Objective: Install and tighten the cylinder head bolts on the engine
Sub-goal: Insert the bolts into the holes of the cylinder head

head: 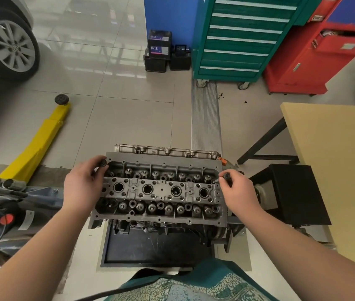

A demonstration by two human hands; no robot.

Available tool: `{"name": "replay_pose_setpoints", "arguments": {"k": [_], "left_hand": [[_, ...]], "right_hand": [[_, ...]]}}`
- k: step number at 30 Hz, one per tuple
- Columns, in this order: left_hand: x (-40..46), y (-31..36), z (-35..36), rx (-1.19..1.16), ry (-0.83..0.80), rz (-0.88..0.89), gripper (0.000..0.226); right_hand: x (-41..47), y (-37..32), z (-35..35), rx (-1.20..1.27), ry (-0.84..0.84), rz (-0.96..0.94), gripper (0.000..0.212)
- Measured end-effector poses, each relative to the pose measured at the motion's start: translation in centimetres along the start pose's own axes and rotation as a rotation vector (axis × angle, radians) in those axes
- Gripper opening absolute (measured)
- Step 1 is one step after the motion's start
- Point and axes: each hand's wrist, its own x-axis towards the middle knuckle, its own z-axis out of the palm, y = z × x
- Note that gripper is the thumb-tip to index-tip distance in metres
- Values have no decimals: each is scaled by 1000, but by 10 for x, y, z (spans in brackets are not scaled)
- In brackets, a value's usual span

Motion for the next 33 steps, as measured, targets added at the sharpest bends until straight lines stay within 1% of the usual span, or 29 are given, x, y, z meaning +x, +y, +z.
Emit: {"name": "replay_pose_setpoints", "arguments": {"k": [2,4,6,7,9,10,11,12,13,14,16,18,19,21,22,23,25,27,29,31,33], "left_hand": [[-3,-2,3,19,-18,-5,25],[-9,-5,7,20,-61,-60,25],[-17,-7,10,17,-95,-80,31],[-20,-8,12,-3,-111,-87,35],[-22,-9,14,-87,-147,-191,37],[-22,-8,15,-138,-159,-266,34],[-20,-7,16,-194,-157,-343,27],[-18,-6,16,-252,-143,-410,15],[-15,-3,16,-316,-134,-464,7],[-12,0,16,-370,-129,-491,14],[-5,2,17,-467,-124,-547,31],[2,2,18,-504,-177,-624,40],[4,3,19,-507,-229,-665,37],[7,3,19,-541,-333,-749,20],[8,1,19,-573,-376,-779,19],[10,-1,19,-603,-402,-809,25],[15,-4,19,-642,-447,-844,37],[19,-8,20,-683,-495,-845,41],[23,-15,21,-642,-528,-790,36],[32,-27,25,-460,-586,-632,27],[48,-39,27,-171,-677,-424,23]], "right_hand": [[-1,1,4,-2,7,-6,12],[-1,2,8,-13,15,-17,11],[1,4,11,-47,9,-21,4],[2,5,11,-56,-10,-21,6],[2,8,12,-30,-53,-13,27],[2,8,12,3,-50,2,32],[2,9,11,32,-27,18,33],[4,11,11,36,5,45,36],[6,13,11,39,21,89,42],[9,14,11,67,7,161,48],[17,15,11,200,-122,331,52],[27,19,11,269,-273,410,45],[32,22,9,265,-318,406,41],[41,25,4,237,-387,385,32],[44,25,2,219,-424,382,29],[45,24,-1,185,-469,381,30],[49,20,-7,84,-563,374,40],[51,18,-9,21,-632,386,53],[50,16,-8,-16,-662,370,60],[48,17,-5,-27,-634,356,58],[44,15,-4,-15,-601,352,59]]}}
